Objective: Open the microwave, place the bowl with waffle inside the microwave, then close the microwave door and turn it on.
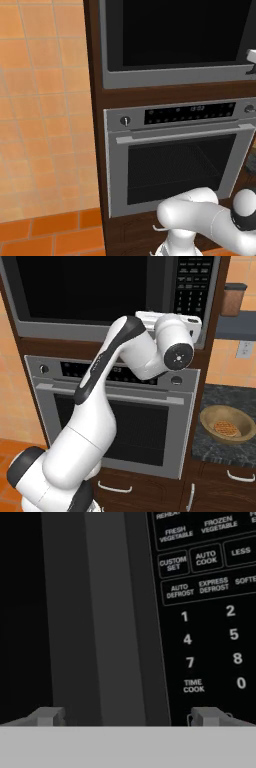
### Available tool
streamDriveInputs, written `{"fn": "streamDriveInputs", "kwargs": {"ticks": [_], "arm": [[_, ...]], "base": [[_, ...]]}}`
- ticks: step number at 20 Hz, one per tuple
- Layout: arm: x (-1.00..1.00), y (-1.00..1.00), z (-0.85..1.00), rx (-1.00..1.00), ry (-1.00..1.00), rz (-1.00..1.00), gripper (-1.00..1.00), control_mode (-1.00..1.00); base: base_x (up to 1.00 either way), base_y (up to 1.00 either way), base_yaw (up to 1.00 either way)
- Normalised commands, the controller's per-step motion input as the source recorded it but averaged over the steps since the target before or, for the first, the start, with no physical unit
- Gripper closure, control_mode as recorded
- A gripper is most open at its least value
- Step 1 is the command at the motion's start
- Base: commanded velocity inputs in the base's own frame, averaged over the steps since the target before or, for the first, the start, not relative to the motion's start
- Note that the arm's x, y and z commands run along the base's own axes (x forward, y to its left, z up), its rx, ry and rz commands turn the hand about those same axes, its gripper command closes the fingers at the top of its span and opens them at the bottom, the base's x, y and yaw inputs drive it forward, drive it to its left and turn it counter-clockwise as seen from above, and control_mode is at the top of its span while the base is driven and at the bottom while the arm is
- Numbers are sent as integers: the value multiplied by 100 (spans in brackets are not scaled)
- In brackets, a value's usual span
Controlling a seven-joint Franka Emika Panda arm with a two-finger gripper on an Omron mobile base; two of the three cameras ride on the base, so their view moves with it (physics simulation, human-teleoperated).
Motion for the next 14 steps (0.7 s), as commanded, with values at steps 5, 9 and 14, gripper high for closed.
{"fn": "streamDriveInputs", "kwargs": {"ticks": [5, 9, 14], "arm": [[0, 0, 0, 0, 0, 0, -100, -100], [0, 0, 0, 0, 0, 0, 100, -100], [0, 0, 0, 0, 0, 0, 100, -100]], "base": [[0, 0, 0], [0, 0, 0], [0, 0, 0]]}}
